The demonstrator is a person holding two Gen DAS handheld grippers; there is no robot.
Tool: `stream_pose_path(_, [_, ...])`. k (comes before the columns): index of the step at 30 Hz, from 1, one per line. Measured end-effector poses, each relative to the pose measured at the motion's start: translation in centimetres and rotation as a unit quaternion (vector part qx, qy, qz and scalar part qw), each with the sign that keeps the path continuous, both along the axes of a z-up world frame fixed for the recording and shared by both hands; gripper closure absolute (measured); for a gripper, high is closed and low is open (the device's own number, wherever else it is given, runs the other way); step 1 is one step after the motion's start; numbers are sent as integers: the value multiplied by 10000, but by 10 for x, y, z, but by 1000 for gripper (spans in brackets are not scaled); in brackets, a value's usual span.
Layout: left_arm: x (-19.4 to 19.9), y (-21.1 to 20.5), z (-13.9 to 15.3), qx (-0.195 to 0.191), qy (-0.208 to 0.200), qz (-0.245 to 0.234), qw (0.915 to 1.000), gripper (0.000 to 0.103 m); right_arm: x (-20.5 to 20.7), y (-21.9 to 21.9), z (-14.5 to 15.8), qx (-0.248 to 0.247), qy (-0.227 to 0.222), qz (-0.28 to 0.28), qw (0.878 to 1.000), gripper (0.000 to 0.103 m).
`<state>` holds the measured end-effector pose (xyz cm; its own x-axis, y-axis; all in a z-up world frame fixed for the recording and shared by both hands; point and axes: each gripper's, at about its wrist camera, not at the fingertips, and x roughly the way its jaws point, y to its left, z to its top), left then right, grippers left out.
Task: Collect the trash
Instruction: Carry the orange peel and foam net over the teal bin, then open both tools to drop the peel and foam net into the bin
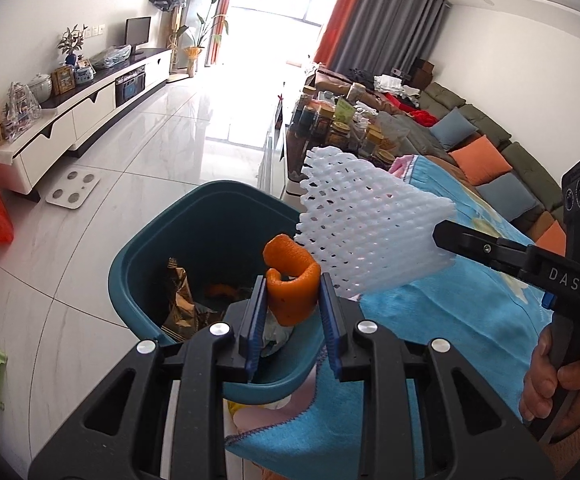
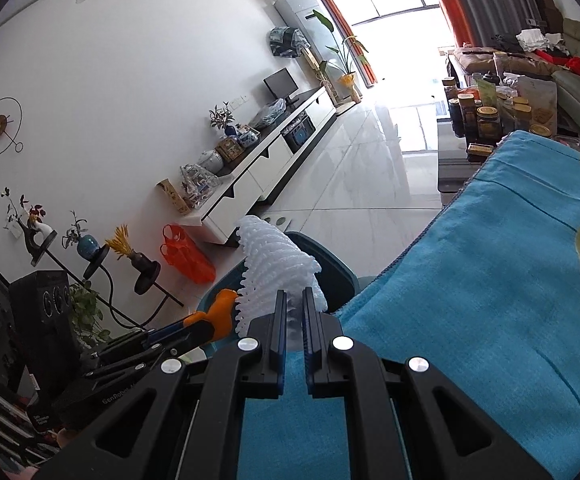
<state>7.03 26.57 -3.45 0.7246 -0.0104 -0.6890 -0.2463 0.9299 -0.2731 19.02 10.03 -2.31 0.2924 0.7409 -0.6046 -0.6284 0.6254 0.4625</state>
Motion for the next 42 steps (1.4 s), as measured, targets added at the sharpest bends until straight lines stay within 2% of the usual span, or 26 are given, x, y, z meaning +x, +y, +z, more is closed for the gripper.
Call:
stream_pose_path(13, [20,9,-15,4,216,180,9996,76,6,46,-10,-388,22,256,9989,97])
stream_pose_path(25, [31,10,-26,123,365,332,9987,67,6,69,-19,-543,118,337,9979,93])
stream_pose_path(30, [24,9,-21,217,289,438,9984,49,5,61,-17,-500,87,288,9983,85])
stream_pose_path(32, [20,7,-17,285,232,474,9982,35,2,55,-14,-463,32,269,9986,76])
stream_pose_path(38, [0,3,-2,464,-77,534,9975,15,-11,26,-1,-277,-192,179,9993,57])
stream_pose_path(42, [-18,-6,8,682,-320,552,9956,7,-24,-1,10,-156,-401,90,9990,44])
